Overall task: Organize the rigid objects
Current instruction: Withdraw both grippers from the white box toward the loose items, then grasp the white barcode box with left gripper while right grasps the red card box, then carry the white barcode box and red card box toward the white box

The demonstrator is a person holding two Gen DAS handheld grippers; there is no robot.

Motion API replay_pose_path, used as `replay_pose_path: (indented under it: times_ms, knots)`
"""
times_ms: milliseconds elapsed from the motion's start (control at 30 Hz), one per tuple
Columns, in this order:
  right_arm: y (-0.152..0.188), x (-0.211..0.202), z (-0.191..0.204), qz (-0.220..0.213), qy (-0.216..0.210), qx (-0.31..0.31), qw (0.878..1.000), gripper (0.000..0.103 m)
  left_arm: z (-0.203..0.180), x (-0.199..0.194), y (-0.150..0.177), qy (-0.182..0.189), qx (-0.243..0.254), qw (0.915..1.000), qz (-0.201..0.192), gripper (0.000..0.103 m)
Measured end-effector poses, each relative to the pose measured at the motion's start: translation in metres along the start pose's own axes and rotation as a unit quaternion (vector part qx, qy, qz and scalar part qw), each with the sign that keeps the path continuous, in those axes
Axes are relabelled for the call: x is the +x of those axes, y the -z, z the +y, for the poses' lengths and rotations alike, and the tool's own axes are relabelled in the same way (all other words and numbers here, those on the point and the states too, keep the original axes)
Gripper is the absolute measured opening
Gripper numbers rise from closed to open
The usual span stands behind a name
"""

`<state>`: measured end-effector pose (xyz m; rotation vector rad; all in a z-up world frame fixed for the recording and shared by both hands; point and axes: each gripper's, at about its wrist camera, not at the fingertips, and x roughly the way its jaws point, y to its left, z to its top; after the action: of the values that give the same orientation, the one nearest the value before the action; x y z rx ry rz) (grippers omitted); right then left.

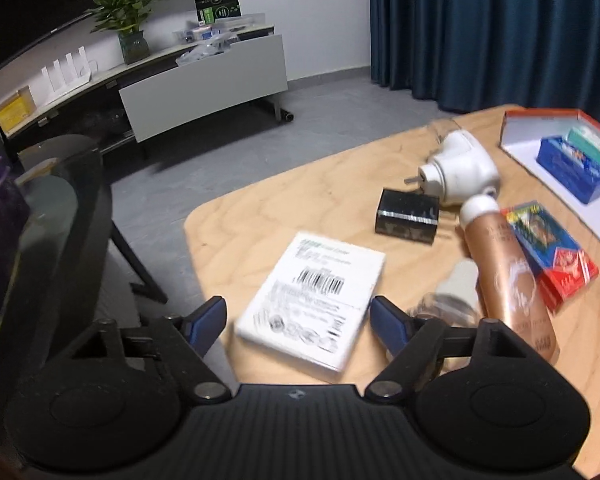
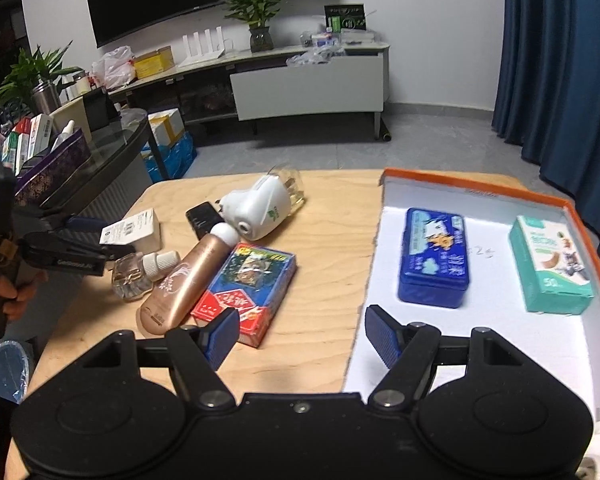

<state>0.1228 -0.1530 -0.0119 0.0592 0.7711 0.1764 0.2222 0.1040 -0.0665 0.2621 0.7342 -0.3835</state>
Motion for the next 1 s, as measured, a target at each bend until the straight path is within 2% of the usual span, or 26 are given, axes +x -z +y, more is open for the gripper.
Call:
replay_pose_path:
  times_ms: [133,200,300,400,533,667,767,833,900,1000]
  knots:
    - [-0.001,0.011,0.007,0.013,-0.01,0.01,1.0,0.083,-0.004,0.01,-0.003,0.009,-0.014,0.9998,-0.006,0.078]
    - [-0.002,0.016,0.013,0.016,-0.012,0.007,1.0,0.083,-0.006,0.012,-0.004,0.017,-0.031,0.9994,-0.006,0.06]
    - [-0.005,0.025,0.023,0.019,-0.016,0.003,1.0,0.083,-0.01,0.01,-0.003,0.008,-0.05,0.9987,-0.006,0.06]
    - [-0.008,0.037,0.035,0.02,-0.012,-0.005,1.0,0.083,-0.015,0.002,-0.001,-0.022,-0.068,0.9974,-0.002,0.06]
    - [-0.011,0.059,0.048,0.029,0.005,-0.013,0.999,0.083,-0.018,-0.016,0.001,-0.053,-0.105,0.9931,-0.002,0.06]
    - [-0.012,0.076,0.055,0.038,0.027,-0.006,0.999,0.085,-0.03,-0.041,0.002,-0.076,-0.119,0.9899,-0.009,0.06]
    - [-0.016,0.083,0.06,0.035,0.04,0.003,0.999,0.09,-0.038,-0.057,0.003,-0.082,-0.14,0.9866,-0.018,0.06]
    - [-0.018,0.087,0.06,0.034,0.048,0.009,0.998,0.098,-0.048,-0.066,0.004,-0.085,-0.141,0.986,-0.024,0.06]
    - [-0.019,0.091,0.055,0.039,0.048,0.036,0.997,0.1,-0.057,-0.074,0.006,-0.093,-0.149,0.9841,-0.029,0.06]
    - [-0.019,0.091,0.045,0.041,0.046,0.066,0.996,0.101,-0.065,-0.078,0.01,-0.082,-0.167,0.9823,-0.026,0.06]
